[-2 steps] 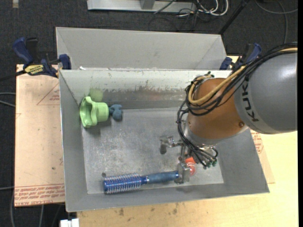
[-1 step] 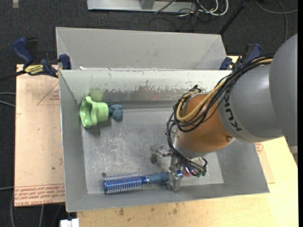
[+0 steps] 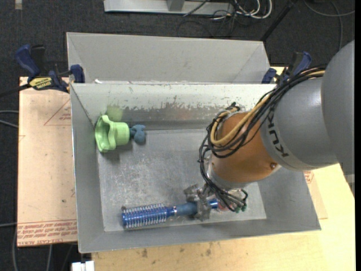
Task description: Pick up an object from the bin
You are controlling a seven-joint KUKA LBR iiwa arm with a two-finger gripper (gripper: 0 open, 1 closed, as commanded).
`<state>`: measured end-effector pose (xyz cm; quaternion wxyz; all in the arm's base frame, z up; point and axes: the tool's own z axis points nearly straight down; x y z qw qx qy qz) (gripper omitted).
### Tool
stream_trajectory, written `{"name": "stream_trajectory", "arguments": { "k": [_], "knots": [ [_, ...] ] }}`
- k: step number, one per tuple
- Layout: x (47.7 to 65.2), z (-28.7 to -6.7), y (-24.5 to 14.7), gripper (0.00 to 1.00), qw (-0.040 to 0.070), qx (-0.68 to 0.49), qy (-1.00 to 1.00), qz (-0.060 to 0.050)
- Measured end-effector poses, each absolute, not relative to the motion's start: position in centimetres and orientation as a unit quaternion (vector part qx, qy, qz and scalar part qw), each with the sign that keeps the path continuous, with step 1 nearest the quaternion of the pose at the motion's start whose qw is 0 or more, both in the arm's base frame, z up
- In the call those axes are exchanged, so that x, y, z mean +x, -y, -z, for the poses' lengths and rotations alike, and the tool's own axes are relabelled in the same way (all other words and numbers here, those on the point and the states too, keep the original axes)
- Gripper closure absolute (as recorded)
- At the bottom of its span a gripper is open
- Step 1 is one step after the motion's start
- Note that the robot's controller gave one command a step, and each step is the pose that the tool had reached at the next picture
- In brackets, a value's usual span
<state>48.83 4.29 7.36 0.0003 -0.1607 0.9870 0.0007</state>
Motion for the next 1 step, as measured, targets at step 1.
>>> {"name": "stream_trajectory", "arguments": {
  "k": [1],
  "knots": [
    [51.17,-21.27,-3.28,1.00,0.006,-0.147,-0.989,0.000]
  ]
}}
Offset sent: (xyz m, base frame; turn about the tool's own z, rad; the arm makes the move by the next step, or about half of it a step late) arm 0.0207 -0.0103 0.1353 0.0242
